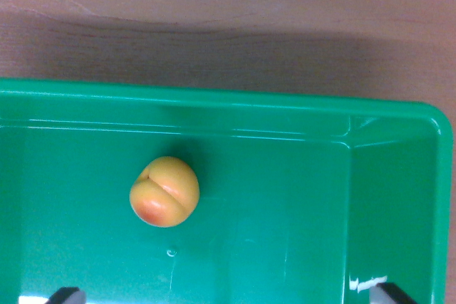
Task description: Pick fruit
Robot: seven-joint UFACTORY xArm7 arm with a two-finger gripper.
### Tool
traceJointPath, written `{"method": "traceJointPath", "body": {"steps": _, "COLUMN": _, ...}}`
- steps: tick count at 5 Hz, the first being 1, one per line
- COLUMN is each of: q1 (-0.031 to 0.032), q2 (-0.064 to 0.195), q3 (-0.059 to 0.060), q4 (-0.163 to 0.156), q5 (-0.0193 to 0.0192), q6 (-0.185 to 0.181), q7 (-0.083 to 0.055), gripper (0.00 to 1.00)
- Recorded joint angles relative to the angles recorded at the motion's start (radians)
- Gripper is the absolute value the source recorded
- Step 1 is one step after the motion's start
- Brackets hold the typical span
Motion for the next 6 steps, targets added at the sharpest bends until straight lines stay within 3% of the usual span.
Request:
{"method": "traceJointPath", "body": {"steps": 1, "q1": 0.0038, "q2": 0.015, "q3": 0.000, "q4": -0.025, "q5": -0.0011, "q6": -0.041, "q7": -0.007, "gripper": 0.00}}
{"method": "traceJointPath", "body": {"steps": 2, "q1": 0.0038, "q2": 0.015, "q3": 0.000, "q4": -0.025, "q5": -0.0011, "q6": -0.041, "q7": -0.007, "gripper": 0.00}}
{"method": "traceJointPath", "body": {"steps": 3, "q1": 0.0078, "q2": 0.032, "q3": 0.001, "q4": -0.051, "q5": -0.0022, "q6": -0.084, "q7": -0.014, "gripper": 0.00}}
{"method": "traceJointPath", "body": {"steps": 4, "q1": 0.0078, "q2": 0.032, "q3": 0.001, "q4": -0.051, "q5": -0.0022, "q6": -0.084, "q7": -0.014, "gripper": 0.00}}
{"method": "traceJointPath", "body": {"steps": 5, "q1": 0.0118, "q2": 0.048, "q3": 0.001, "q4": -0.077, "q5": -0.0034, "q6": -0.127, "q7": -0.021, "gripper": 0.00}}
{"method": "traceJointPath", "body": {"steps": 6, "q1": 0.0118, "q2": 0.048, "q3": 0.001, "q4": -0.077, "q5": -0.0034, "q6": -0.127, "q7": -0.021, "gripper": 0.00}}
